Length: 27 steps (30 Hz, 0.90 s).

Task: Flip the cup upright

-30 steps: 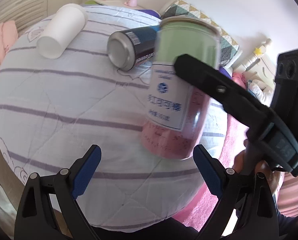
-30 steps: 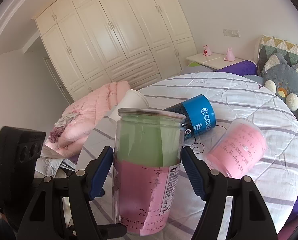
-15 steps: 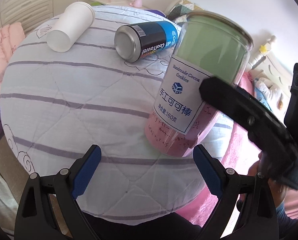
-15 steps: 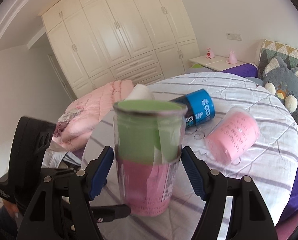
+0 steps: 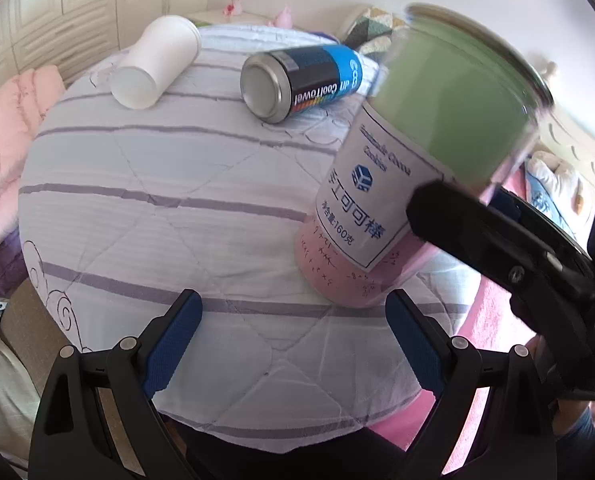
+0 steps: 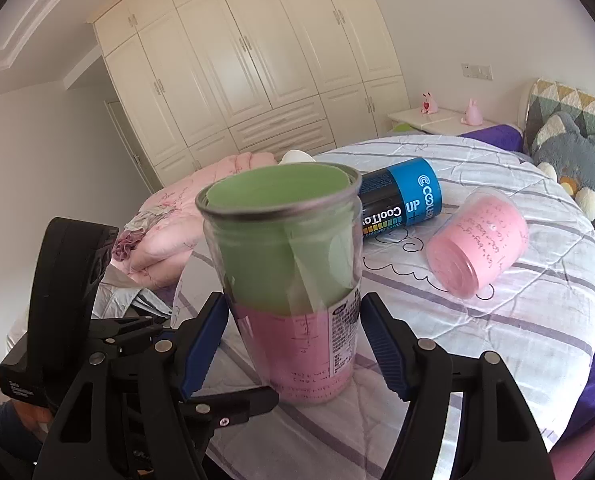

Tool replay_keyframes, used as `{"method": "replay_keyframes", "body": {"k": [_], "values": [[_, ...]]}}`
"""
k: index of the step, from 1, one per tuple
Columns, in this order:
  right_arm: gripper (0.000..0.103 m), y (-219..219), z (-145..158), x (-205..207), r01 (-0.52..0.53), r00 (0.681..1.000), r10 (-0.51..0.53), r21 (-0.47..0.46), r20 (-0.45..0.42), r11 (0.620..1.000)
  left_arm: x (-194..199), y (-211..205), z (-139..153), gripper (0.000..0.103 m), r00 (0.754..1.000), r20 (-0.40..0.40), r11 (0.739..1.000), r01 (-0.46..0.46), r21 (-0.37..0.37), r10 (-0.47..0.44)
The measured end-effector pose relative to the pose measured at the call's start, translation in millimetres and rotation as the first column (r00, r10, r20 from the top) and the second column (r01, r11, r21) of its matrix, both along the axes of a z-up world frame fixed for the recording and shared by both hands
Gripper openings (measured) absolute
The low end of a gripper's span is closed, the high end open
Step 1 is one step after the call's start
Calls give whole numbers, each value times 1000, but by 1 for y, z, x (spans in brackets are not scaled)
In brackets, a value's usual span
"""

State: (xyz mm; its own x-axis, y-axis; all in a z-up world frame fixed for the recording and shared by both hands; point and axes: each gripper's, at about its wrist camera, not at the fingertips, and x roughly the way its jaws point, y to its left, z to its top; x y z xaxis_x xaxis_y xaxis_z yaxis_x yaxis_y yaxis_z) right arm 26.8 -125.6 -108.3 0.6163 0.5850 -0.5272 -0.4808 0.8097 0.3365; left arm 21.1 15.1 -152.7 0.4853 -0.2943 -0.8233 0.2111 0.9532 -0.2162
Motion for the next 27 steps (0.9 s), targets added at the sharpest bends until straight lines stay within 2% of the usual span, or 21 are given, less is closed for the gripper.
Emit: {"method": "replay_keyframes", "body": {"k": [6, 14, 20, 27], "values": [[69, 8, -3, -14, 11, 995, -4, -75, 99, 997, 1, -7, -4, 94, 997, 71, 996, -33, 87, 27], [69, 11, -4, -13, 45, 984, -20, -139, 175, 989, 16, -20, -3, 94, 988, 152, 986, -49, 156, 25], [69, 14, -3, -1, 58, 979, -20, -183, 203, 982, 31, -29, -2, 94, 976, 216, 974, -78, 214, 30], [70, 18, 3, 16, 49, 983, -6, -233, 183, 971, 38, -33, 7, 94, 968, 251, 969, -84, 233, 24]]}}
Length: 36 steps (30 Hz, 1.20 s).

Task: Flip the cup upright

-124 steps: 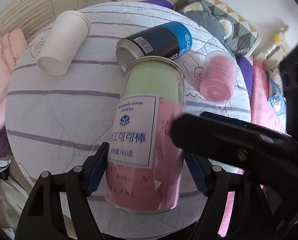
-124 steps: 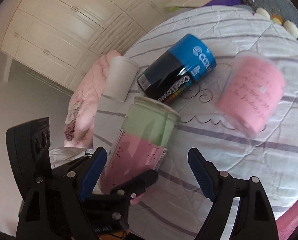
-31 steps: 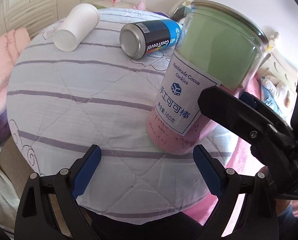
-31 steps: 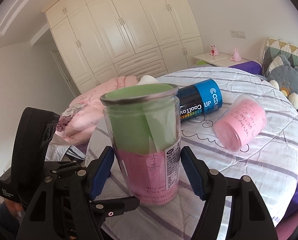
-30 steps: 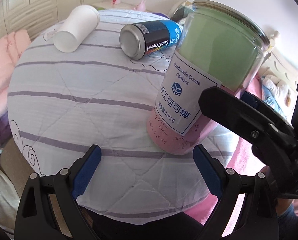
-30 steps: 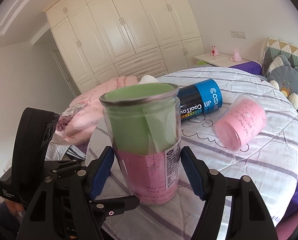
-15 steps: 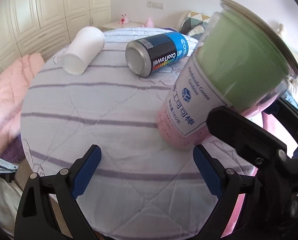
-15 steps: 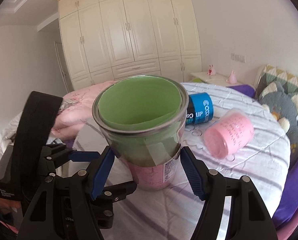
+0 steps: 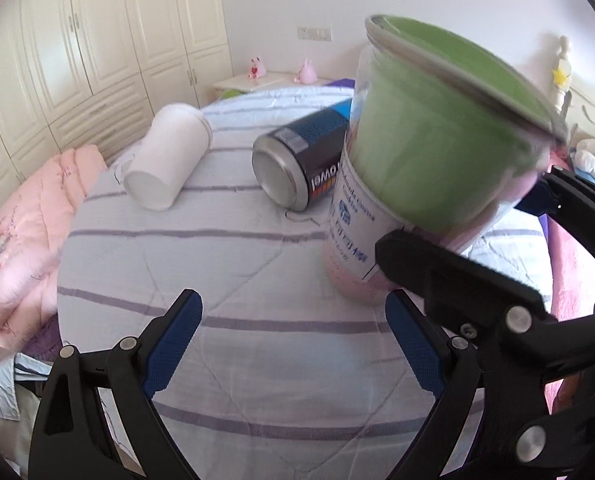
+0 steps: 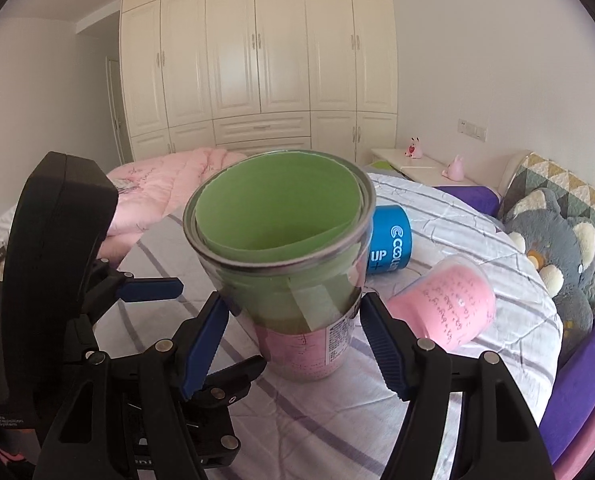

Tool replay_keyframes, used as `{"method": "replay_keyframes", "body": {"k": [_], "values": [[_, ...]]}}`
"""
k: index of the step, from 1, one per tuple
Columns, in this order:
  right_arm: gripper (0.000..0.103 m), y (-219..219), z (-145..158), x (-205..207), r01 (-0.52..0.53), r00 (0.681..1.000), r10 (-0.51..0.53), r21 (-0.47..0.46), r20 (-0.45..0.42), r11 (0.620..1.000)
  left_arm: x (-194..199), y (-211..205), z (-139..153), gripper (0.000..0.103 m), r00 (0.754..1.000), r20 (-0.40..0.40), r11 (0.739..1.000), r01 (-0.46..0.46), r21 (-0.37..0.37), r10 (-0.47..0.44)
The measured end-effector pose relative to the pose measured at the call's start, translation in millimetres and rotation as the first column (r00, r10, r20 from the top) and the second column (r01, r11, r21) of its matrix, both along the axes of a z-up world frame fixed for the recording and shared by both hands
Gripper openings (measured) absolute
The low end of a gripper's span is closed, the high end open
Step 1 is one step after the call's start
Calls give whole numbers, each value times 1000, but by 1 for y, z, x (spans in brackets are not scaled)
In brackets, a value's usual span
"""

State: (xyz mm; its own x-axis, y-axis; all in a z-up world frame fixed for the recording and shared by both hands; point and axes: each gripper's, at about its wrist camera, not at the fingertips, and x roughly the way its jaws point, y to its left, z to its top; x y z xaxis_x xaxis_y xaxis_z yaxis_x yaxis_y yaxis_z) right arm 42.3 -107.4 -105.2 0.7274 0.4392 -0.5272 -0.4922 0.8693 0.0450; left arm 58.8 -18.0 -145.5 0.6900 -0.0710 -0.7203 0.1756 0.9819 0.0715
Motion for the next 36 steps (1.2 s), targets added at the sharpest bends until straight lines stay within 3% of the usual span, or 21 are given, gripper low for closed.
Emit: {"method": "replay_keyframes", "body": {"k": [14, 19, 28, 36], "values": [[71, -4, 9, 13, -42, 996, 45, 35, -82, 999, -18, -10, 17, 101, 999, 53, 999, 3, 53, -6], [81, -11, 20, 10, -19, 994, 22, 38, -105, 999, -24, -13, 32, 103, 998, 63, 1000, 22, 20, -23], [84, -30, 45, 2, -9, 976, 15, 29, -219, 1000, -41, -22, 69, 103, 996, 76, 999, 51, 18, -52], [84, -35, 82, 2, 21, 966, -26, -20, -257, 1000, -46, -14, 105, 103, 998, 66, 1000, -2, -25, 4]]}}
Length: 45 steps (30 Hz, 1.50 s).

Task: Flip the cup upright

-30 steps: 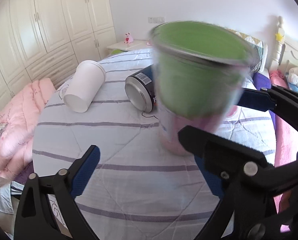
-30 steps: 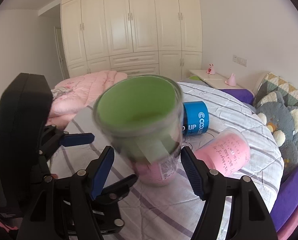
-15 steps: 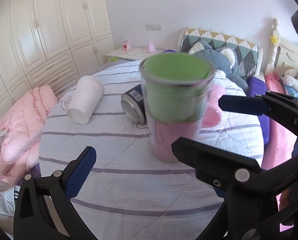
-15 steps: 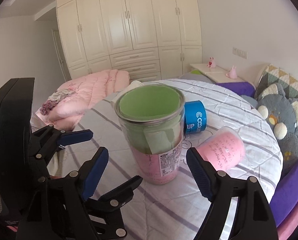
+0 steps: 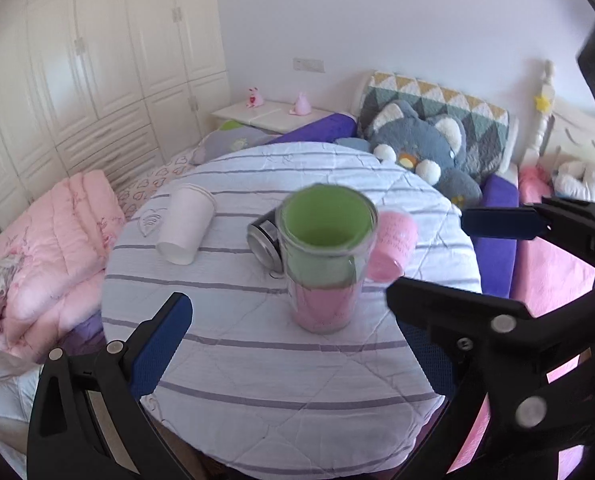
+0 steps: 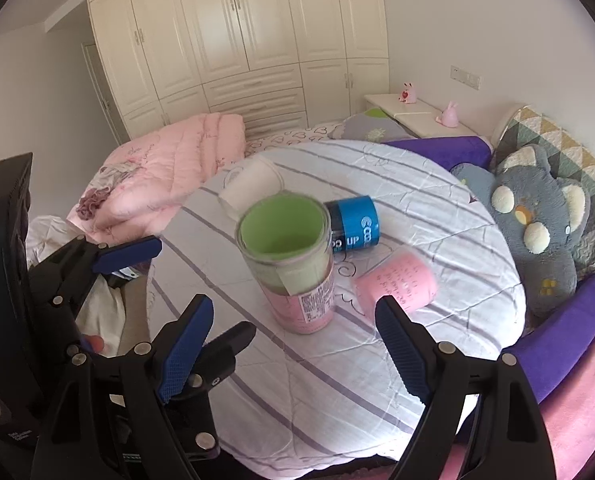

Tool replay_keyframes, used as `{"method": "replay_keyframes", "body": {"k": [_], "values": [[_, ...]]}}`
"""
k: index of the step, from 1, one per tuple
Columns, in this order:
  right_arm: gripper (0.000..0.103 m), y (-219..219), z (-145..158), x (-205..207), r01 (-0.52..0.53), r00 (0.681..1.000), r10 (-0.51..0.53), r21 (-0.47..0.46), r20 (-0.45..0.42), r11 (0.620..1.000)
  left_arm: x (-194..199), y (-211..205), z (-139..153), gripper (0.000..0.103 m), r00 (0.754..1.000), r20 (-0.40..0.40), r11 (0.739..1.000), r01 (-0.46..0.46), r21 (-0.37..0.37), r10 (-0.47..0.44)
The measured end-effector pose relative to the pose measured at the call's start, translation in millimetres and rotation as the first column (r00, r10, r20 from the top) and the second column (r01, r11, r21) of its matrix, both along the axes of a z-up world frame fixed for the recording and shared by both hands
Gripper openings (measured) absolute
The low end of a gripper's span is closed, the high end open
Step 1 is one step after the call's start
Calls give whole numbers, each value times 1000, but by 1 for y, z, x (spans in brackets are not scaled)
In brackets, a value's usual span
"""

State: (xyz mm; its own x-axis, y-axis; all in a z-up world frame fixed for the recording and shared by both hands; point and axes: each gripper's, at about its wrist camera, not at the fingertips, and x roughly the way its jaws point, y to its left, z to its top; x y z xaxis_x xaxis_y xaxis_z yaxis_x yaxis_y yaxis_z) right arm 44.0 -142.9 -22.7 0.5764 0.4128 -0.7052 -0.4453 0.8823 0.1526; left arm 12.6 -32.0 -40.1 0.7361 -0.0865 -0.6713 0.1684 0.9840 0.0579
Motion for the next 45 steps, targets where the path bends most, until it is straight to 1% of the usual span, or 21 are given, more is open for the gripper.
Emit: {"method": "replay_keyframes", "body": {"k": [5, 9, 14, 17, 22, 27, 33, 38, 43, 45], "values": [[84, -6, 21, -3, 32, 999, -33, 17, 28, 999, -2, 4, 20, 103, 997, 40, 997, -68, 40, 66], [84, -10, 30, -1, 75, 996, -75, 12, 40, 997, -2, 6, 32, 103, 993, 62, 991, -105, 78, 100], [85, -15, 35, 5, 128, 992, -128, 12, 16, 992, 0, 8, 47, 103, 989, 76, 988, -131, 76, 125], [85, -21, 38, 5, 155, 988, -155, 41, 18, 987, -2, 6, 50, 103, 985, 98, 984, -154, 92, 145], [84, -30, 40, 4, 186, 982, -187, 44, 23, 982, 0, 7, 51, 103, 987, 79, 987, -147, 68, 142], [85, -34, 40, 3, 193, 981, -194, 43, 12, 980, -1, 6, 54, 103, 984, 96, 984, -160, 81, 152], [84, -40, 44, 1, 211, 977, -212, 53, 24, 976, -4, 12, 58, 103, 980, 108, 984, -171, 42, 166], [84, -40, 45, -1, 218, 975, -220, 58, 36, 974, -6, 16, 58, 103, 979, 102, 984, -179, 19, 176], [84, -37, 41, -1, 236, 971, -236, 6, 44, 972, -5, 20, 55, 103, 980, 66, 982, -189, -21, 190], [84, -35, 39, -1, 234, 971, -234, 2, 36, 972, -5, 21, 53, 103, 979, 61, 980, -196, -23, 197]]}}
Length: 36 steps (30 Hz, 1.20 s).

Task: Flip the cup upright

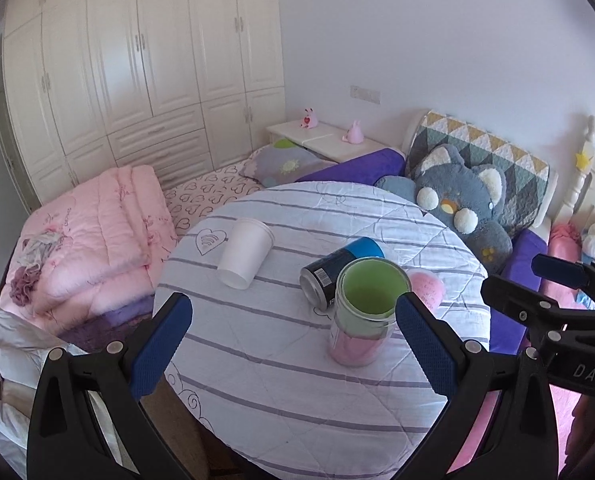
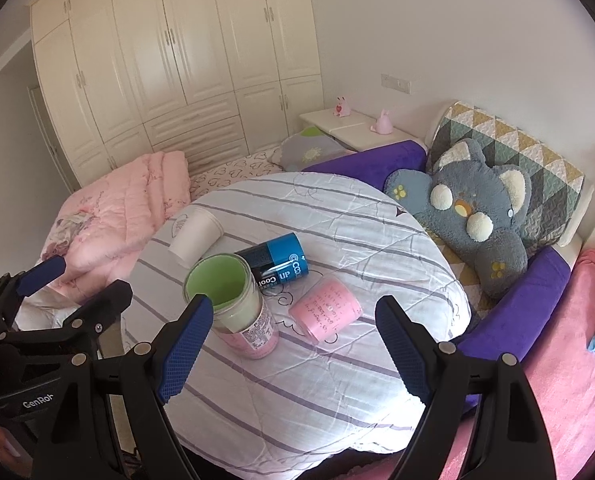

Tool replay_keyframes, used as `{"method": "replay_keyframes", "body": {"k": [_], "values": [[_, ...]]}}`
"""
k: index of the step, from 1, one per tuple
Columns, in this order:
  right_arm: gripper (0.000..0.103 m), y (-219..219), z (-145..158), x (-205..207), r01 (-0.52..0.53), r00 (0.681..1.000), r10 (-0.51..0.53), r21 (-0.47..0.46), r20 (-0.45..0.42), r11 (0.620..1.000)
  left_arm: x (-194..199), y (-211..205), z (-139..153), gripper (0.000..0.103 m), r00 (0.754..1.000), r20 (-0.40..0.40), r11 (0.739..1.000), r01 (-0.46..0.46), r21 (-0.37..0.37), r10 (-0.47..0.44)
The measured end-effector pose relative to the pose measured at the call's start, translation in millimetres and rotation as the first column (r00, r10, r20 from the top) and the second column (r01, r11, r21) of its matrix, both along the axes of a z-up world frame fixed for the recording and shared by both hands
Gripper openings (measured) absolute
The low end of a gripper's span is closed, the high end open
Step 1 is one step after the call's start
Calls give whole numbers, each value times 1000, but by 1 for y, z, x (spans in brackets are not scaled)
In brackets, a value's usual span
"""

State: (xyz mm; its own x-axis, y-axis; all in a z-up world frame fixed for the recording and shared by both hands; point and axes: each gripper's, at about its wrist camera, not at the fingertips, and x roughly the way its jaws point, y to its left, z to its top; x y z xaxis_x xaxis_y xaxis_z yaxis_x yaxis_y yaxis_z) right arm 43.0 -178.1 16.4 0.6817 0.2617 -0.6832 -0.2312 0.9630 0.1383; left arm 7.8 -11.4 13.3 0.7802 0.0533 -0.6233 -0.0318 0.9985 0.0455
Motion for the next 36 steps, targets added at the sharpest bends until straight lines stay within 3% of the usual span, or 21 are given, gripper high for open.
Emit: {"method": "replay_keyframes", "body": {"k": [12, 36], "values": [[85, 7, -5, 1, -14, 1000, 14, -15, -19, 1000, -9, 5, 6, 103, 997, 71, 999, -37, 14, 36], [84, 8, -17, 7, -8, 998, 6, -30, -57, 1000, -5, 3, 0, 103, 997, 68, 1000, -18, -4, 19]]}}
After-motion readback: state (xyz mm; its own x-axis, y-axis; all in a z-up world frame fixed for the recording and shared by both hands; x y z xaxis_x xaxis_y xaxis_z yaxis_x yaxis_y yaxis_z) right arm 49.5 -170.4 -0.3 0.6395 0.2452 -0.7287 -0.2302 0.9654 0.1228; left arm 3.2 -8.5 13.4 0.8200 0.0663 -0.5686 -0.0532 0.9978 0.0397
